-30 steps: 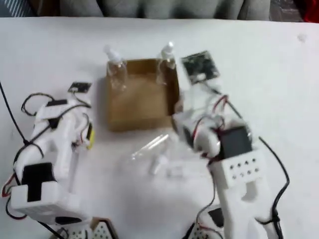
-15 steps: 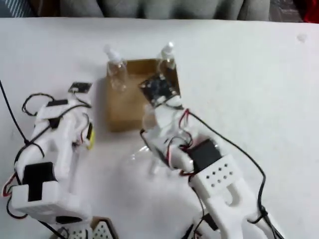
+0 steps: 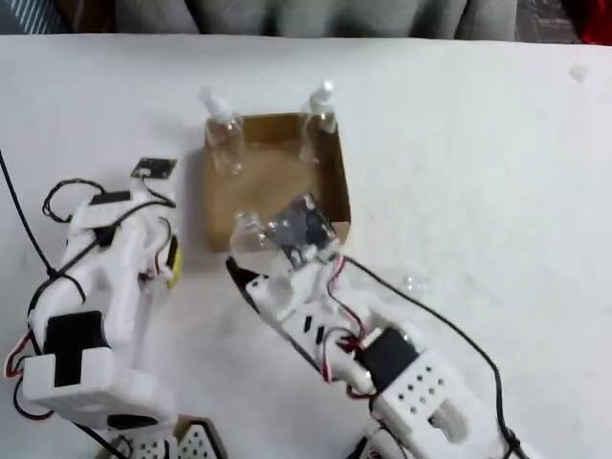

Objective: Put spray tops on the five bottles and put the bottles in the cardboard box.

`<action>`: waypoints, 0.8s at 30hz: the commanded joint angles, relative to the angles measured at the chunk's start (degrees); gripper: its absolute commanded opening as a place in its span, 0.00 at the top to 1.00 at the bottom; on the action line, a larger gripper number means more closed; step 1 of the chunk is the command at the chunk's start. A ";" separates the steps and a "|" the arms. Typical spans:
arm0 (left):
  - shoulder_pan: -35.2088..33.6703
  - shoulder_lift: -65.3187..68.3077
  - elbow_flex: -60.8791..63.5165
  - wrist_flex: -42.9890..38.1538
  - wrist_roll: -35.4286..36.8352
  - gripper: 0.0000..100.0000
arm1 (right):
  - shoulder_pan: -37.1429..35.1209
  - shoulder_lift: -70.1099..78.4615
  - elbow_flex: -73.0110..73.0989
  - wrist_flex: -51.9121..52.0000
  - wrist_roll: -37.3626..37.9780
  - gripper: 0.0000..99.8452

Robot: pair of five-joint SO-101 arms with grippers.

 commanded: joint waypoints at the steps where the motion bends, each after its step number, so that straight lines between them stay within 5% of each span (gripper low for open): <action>1: -0.31 -0.04 -2.20 0.79 -0.70 0.98 | -0.75 -7.69 6.51 -11.56 -0.62 0.98; 16: -1.98 -0.40 -2.81 0.79 -0.35 0.98 | -7.69 -12.53 24.79 -36.97 -0.26 0.98; 24: -8.40 -14.11 -3.60 3.25 3.60 0.98 | -7.96 -12.70 31.21 -43.65 -0.26 0.98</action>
